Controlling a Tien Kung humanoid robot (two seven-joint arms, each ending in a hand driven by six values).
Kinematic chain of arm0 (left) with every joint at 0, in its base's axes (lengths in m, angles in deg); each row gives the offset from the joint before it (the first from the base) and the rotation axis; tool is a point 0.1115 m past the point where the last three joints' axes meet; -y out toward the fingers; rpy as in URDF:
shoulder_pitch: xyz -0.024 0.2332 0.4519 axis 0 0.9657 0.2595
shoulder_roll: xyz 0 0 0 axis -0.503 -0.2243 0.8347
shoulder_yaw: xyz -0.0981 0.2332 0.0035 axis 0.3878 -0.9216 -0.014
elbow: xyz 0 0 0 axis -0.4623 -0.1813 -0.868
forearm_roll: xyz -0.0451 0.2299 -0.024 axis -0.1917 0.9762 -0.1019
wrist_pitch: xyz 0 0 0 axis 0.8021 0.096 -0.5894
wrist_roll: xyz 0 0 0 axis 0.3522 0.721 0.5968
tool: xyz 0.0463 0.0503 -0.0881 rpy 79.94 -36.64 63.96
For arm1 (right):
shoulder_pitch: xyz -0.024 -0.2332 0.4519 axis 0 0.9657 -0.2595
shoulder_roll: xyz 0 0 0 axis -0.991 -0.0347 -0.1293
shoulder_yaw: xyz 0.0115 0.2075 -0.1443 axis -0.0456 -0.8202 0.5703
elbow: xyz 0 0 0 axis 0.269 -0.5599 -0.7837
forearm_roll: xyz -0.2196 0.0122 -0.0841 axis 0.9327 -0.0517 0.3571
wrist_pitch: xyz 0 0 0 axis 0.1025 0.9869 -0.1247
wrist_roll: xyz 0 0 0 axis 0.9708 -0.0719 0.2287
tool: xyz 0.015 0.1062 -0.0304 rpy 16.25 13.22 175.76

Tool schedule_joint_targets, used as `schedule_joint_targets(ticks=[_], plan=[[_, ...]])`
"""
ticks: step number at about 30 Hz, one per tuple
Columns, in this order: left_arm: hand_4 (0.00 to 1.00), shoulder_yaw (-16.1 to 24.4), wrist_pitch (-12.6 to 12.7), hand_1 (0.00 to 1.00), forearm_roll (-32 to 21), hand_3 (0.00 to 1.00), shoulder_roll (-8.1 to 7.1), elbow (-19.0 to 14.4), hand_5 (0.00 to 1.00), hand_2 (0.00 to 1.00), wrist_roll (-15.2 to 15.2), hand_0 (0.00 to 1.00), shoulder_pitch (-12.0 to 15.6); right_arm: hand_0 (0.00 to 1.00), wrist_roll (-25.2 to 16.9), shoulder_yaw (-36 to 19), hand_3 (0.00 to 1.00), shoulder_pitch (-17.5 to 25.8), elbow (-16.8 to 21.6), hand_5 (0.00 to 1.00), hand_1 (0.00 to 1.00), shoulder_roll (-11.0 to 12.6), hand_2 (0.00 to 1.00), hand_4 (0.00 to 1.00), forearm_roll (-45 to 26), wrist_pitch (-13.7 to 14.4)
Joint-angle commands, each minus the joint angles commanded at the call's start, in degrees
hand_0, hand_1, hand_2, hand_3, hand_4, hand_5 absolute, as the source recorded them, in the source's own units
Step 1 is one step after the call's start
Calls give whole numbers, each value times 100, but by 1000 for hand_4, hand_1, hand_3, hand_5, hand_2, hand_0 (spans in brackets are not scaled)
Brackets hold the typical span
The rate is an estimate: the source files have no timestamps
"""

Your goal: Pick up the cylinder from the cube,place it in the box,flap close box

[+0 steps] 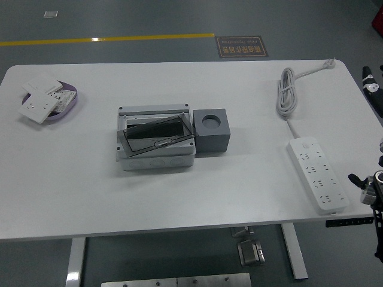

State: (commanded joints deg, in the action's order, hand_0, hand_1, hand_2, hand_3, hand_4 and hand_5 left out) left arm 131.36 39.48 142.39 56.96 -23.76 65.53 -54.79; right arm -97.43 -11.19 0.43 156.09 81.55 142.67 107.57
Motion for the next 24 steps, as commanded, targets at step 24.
schedule_joint_targets(ticks=[24], plan=[[598,-29,-8,594,1,578,0,0,248,552,43,576,21,779,39,406,772,-230,-55,258,724,-5,758,783,-100,-108]])
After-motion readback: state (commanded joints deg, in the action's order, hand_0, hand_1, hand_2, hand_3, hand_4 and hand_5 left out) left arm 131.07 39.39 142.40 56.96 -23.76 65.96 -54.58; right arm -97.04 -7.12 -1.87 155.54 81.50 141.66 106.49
